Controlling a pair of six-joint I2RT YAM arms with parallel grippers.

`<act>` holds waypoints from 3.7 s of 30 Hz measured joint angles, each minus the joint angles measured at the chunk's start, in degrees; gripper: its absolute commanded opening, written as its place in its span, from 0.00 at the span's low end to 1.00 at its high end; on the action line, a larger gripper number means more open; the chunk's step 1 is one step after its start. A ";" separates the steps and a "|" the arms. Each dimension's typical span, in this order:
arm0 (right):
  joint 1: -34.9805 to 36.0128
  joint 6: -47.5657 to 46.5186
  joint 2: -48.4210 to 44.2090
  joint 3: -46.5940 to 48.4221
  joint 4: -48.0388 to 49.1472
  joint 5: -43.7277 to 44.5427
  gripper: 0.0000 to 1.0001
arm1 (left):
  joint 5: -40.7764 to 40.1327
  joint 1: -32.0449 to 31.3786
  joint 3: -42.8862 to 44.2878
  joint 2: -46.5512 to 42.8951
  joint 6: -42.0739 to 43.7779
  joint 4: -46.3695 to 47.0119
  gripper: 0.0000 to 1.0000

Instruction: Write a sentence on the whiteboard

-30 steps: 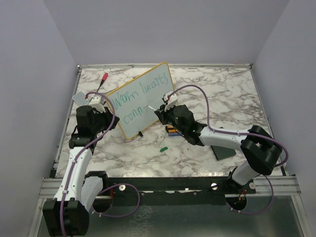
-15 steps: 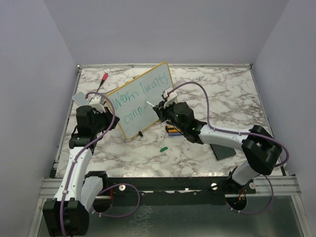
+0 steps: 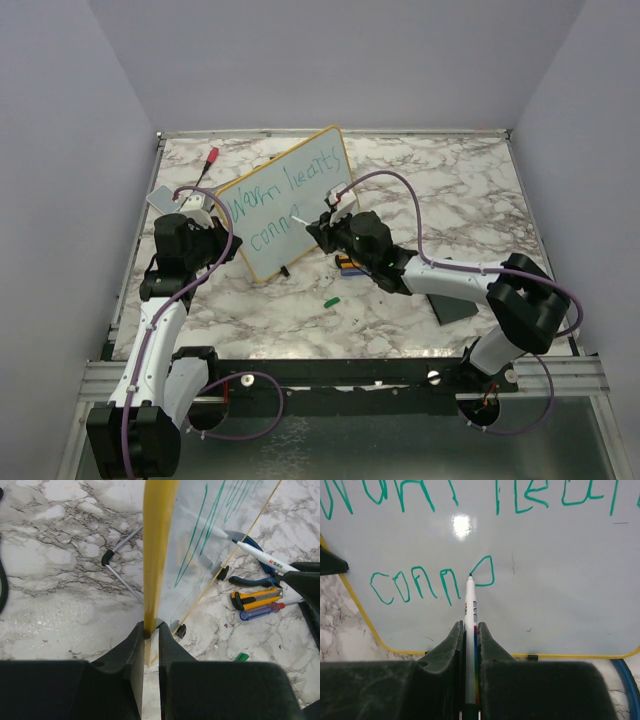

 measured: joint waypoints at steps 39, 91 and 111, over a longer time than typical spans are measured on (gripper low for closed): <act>-1.27 0.04 -5.29 -5.97 0.31 9.66 0.01 | 0.02 0.00 0.00 0.00 0.00 -0.02 0.00; -2.64 1.36 0.37 -2.47 3.65 1.42 0.01 | 0.00 -0.02 0.00 0.00 0.00 0.00 0.00; -2.27 0.83 0.37 -3.74 1.86 6.71 0.01 | 0.00 -0.02 0.00 0.00 0.00 0.00 0.00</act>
